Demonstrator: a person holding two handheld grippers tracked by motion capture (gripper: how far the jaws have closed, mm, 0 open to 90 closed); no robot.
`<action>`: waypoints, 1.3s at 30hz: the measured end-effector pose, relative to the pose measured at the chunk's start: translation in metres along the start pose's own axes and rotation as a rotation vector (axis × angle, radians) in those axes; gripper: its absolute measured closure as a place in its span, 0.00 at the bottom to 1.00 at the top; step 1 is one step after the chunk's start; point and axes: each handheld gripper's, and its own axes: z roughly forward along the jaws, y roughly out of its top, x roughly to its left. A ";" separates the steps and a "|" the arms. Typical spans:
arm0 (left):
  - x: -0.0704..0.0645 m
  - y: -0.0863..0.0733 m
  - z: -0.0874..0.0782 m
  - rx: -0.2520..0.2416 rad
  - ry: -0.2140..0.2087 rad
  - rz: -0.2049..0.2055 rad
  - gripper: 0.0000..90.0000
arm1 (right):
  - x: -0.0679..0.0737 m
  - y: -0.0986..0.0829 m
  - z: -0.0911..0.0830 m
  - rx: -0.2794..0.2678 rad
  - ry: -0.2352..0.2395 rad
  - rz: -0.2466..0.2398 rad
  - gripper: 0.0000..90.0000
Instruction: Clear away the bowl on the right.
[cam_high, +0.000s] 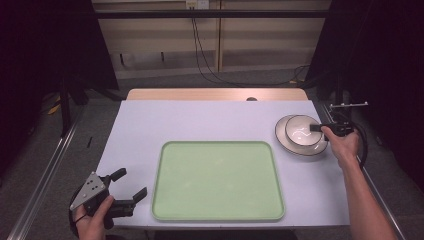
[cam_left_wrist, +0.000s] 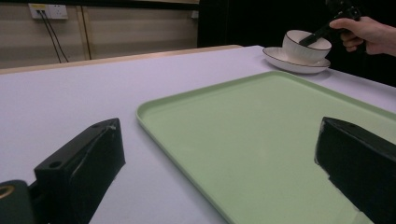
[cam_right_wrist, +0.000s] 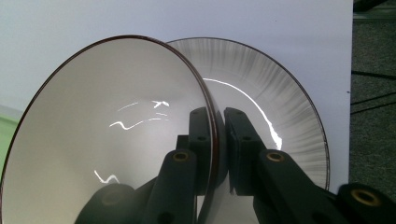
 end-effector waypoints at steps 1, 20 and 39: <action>0.000 0.000 0.001 -0.003 -0.004 -0.002 0.02 | 0.000 0.000 -0.001 -0.002 0.002 0.000 0.91; 0.001 0.001 0.000 -0.001 0.007 0.005 0.02 | 0.006 0.005 -0.021 -0.063 0.058 -0.008 0.91; 0.002 0.000 0.001 0.006 0.014 -0.002 0.02 | 0.035 0.009 -0.049 -0.068 0.178 -0.088 0.91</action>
